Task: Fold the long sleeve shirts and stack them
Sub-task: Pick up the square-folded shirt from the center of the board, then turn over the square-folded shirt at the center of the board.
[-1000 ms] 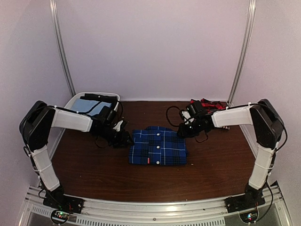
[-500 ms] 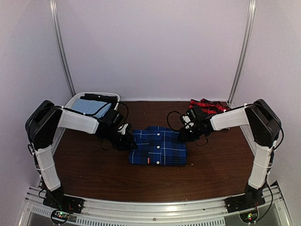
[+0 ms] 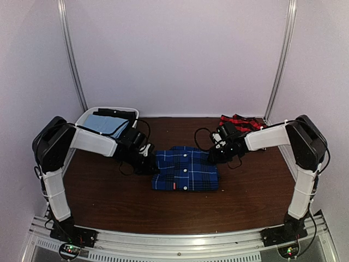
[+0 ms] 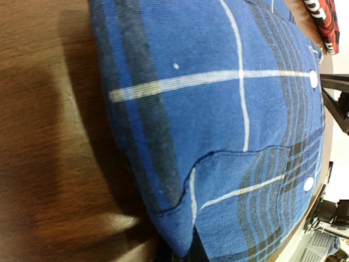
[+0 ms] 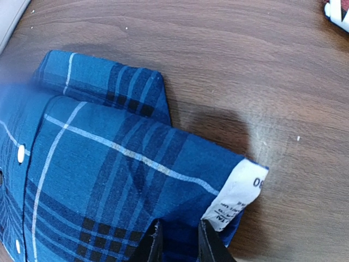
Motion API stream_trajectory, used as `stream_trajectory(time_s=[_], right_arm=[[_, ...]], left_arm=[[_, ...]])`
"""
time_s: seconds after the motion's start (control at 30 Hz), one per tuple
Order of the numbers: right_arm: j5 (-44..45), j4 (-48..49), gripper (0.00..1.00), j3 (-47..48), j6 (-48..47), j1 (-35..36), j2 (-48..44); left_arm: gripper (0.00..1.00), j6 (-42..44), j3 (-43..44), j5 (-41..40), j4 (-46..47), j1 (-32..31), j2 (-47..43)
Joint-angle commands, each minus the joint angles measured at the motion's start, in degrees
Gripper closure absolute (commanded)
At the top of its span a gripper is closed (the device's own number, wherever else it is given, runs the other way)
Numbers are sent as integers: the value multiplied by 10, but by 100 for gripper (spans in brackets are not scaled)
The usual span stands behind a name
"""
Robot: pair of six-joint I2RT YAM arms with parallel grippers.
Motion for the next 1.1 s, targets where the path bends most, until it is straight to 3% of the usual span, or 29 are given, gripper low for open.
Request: stream_trajectory(time_s=[0.0, 0.27, 0.5, 0.73, 1.07], right_arm=[[20, -21, 75, 14, -1, -4, -35], [27, -50, 73, 21, -4, 11, -77], [30, -51, 72, 51, 13, 86, -85], [37, -51, 73, 139, 34, 167, 10], [62, -73, 76, 249, 53, 214, 151]], left_arm=[[100, -25, -5, 8, 33, -8, -12], [100, 38, -23, -17, -80, 19, -92], [100, 120, -36, -14, -192, 65, -182], [100, 171, -29, -13, -271, 99, -241], [100, 203, 46, -12, -336, 128, -272]])
